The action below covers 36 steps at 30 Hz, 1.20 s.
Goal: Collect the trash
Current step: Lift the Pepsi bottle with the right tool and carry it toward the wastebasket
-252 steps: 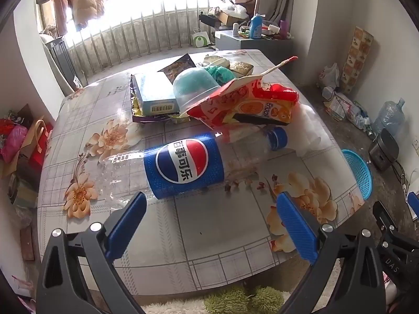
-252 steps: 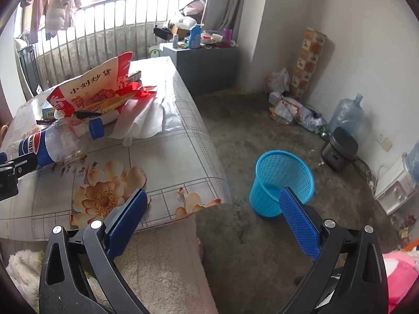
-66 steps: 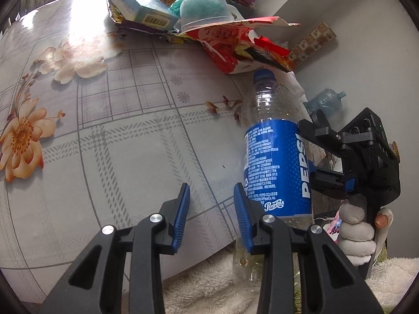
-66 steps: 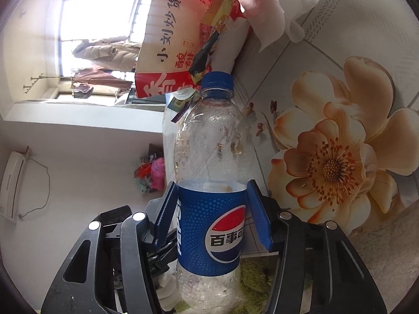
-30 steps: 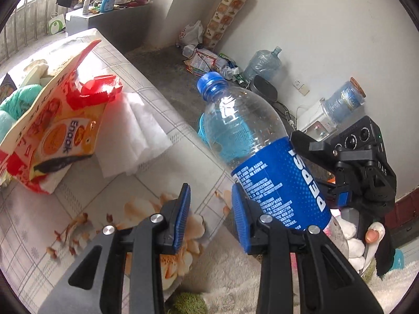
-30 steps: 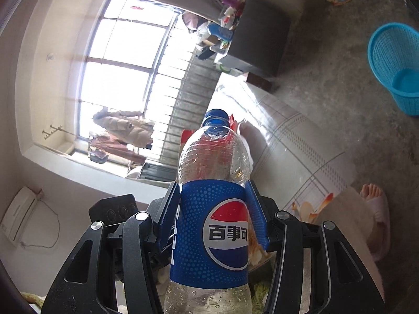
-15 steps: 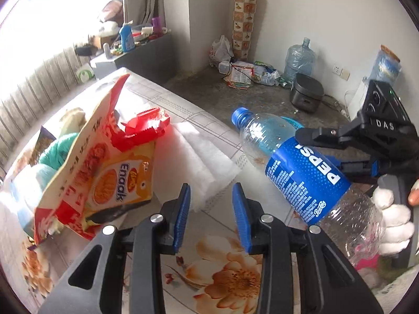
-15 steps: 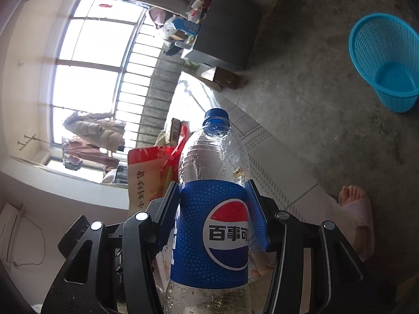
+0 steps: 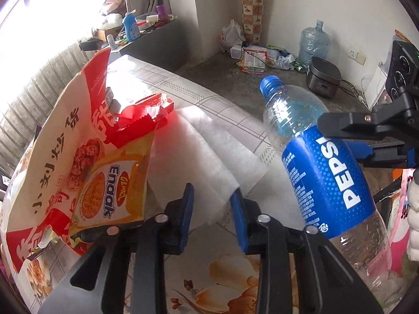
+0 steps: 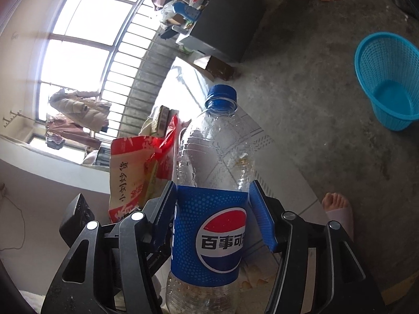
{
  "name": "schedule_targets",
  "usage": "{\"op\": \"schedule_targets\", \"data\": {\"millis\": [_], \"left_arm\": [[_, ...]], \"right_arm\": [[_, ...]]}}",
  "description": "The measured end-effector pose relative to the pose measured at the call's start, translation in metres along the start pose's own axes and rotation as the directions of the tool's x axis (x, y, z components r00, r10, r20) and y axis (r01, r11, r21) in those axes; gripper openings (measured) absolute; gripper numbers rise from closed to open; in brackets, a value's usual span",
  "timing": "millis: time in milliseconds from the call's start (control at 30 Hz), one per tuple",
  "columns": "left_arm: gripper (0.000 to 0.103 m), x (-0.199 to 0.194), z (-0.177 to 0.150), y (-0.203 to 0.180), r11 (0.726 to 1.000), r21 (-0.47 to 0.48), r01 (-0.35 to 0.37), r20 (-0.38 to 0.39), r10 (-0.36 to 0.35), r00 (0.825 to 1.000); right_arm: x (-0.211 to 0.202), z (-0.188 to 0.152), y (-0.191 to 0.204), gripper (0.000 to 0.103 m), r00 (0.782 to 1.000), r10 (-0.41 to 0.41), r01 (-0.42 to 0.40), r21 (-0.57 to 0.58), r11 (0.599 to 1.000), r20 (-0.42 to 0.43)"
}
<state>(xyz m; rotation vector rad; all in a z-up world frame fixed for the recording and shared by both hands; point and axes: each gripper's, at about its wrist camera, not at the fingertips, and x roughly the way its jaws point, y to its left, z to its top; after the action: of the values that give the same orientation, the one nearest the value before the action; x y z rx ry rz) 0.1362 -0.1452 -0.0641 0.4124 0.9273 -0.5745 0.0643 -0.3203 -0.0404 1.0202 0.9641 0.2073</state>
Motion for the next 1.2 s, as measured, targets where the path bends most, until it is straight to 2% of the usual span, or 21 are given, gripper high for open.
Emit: {"op": "schedule_targets", "data": {"millis": [100, 200, 500, 667, 833, 1033, 1200], "left_arm": [[0.007, -0.001, 0.001, 0.0, 1.0, -0.013, 0.025, -0.004, -0.025, 1.0], [0.002, -0.007, -0.002, -0.001, 0.999, -0.016, 0.036, 0.007, -0.036, 0.999], [0.002, -0.049, -0.002, -0.019, 0.993, 0.006, 0.12, 0.074, -0.12, 0.99], [0.002, -0.068, 0.001, -0.04, 0.981, 0.032, 0.191, 0.103, -0.194, 0.976], [0.002, -0.075, 0.011, -0.059, 0.972, 0.053, 0.229, 0.109, -0.234, 0.966], [0.002, -0.068, 0.045, -0.093, 0.948, 0.158, 0.278, 0.105, -0.296, 0.949], [0.002, -0.037, 0.096, -0.141, 0.888, 0.238, 0.393, 0.023, -0.41, 0.912]], "right_arm": [[-0.001, 0.001, 0.002, 0.054, 1.0, 0.005, -0.005, 0.001, 1.0, -0.006], [-0.004, 0.0, 0.001, 0.053, 1.0, 0.01, -0.01, 0.003, 1.0, -0.004], [-0.027, -0.006, -0.009, 0.052, 0.997, 0.069, -0.07, 0.047, 0.996, 0.023], [-0.042, -0.01, -0.013, 0.052, 0.994, 0.092, -0.095, 0.062, 0.994, 0.053], [-0.062, -0.012, -0.023, 0.051, 0.987, 0.121, -0.131, 0.093, 0.987, 0.107], [-0.093, -0.004, -0.049, 0.051, 0.97, 0.124, -0.158, 0.152, 0.976, 0.21], [-0.111, 0.016, -0.089, 0.051, 0.946, 0.11, -0.197, 0.27, 0.943, 0.306]]}}
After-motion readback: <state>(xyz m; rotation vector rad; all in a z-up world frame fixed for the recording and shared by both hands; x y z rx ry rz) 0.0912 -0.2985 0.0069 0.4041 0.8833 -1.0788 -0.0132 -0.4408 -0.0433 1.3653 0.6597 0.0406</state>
